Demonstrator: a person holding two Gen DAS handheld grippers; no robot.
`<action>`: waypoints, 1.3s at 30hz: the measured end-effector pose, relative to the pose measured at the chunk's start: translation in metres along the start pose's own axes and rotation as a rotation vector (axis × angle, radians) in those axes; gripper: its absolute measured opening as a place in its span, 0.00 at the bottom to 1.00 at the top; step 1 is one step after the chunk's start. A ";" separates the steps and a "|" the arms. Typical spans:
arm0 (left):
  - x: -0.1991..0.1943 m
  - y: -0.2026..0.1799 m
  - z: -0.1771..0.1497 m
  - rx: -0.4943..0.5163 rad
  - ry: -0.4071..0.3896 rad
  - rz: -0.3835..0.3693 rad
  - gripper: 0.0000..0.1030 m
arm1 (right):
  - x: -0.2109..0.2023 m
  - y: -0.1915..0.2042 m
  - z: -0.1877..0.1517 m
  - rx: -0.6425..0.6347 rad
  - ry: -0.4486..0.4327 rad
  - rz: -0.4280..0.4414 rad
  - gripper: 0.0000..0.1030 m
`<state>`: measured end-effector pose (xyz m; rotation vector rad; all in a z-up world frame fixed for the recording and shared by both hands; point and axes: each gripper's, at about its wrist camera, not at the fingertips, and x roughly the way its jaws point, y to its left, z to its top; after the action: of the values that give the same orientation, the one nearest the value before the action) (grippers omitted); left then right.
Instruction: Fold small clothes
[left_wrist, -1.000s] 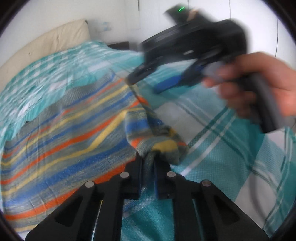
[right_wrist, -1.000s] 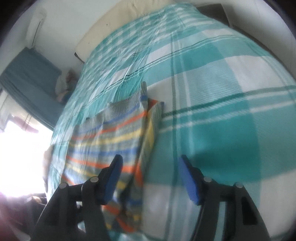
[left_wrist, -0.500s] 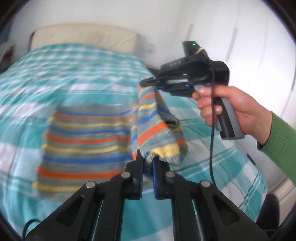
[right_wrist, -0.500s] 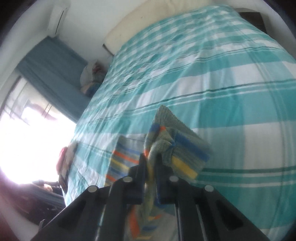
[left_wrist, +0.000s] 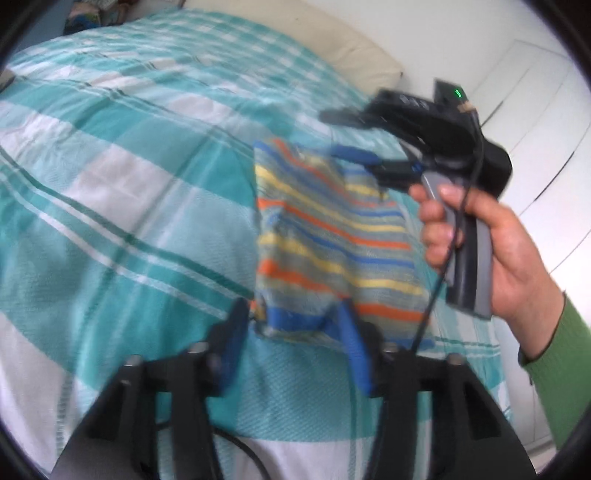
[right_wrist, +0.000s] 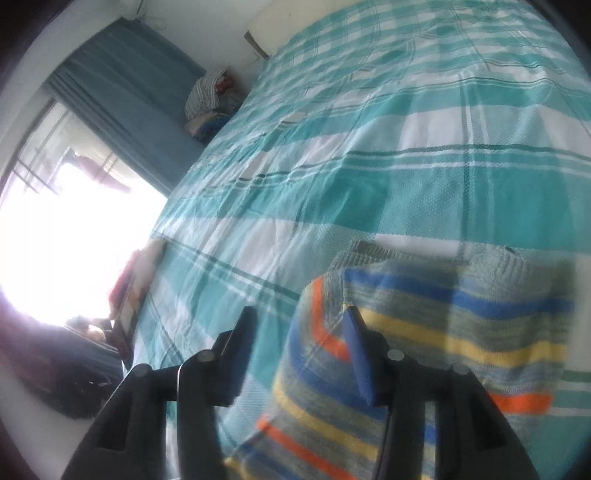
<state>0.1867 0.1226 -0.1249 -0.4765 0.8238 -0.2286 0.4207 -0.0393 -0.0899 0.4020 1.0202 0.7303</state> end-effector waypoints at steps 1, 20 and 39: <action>-0.004 0.001 0.003 0.009 -0.014 -0.004 0.65 | -0.011 0.000 -0.002 -0.010 -0.020 -0.021 0.47; 0.008 0.018 0.026 0.051 0.023 0.163 0.69 | -0.080 -0.003 -0.151 -0.230 -0.006 -0.258 0.53; -0.037 -0.002 0.019 0.128 -0.107 0.257 0.95 | -0.176 -0.038 -0.266 -0.226 -0.201 -0.687 0.88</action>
<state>0.1763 0.1408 -0.0884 -0.2571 0.7526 -0.0179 0.1447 -0.1987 -0.1316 -0.0805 0.7999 0.1737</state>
